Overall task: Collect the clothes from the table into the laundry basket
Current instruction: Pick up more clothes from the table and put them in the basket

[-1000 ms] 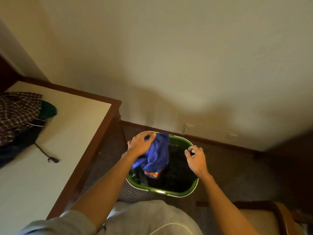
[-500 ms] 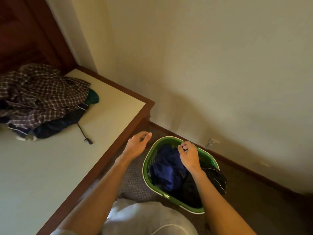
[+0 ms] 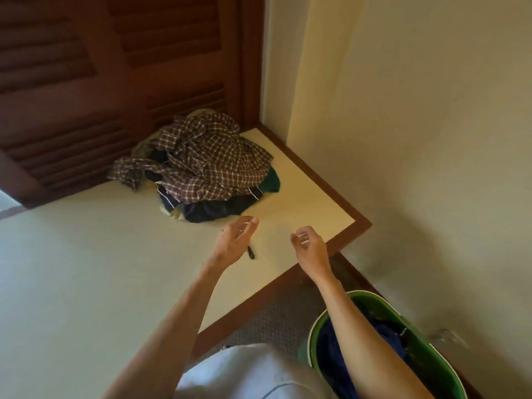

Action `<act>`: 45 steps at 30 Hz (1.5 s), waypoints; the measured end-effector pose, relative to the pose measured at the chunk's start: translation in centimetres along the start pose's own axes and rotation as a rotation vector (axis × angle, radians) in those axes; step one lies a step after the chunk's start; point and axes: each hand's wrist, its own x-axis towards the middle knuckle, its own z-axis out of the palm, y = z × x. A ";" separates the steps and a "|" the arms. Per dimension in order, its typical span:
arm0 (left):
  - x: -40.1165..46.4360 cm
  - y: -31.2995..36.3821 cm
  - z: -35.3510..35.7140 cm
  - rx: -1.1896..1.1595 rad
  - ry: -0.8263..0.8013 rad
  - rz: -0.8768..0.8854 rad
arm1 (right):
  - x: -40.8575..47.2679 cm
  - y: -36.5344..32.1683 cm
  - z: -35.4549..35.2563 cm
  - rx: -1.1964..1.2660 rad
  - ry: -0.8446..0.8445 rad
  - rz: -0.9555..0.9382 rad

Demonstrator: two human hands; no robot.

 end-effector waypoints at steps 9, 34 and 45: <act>2.0 -6.1 -11.5 -0.006 0.205 -0.105 | 6.3 -7.8 10.9 0.040 -0.137 -0.145; 9.3 -6.1 -15.2 -0.196 0.394 -0.327 | 21.9 -17.1 18.4 0.170 -0.475 -0.112; 4.9 -7.2 -18.6 -1.272 0.381 -0.456 | 11.3 -19.9 18.8 0.394 -1.263 0.067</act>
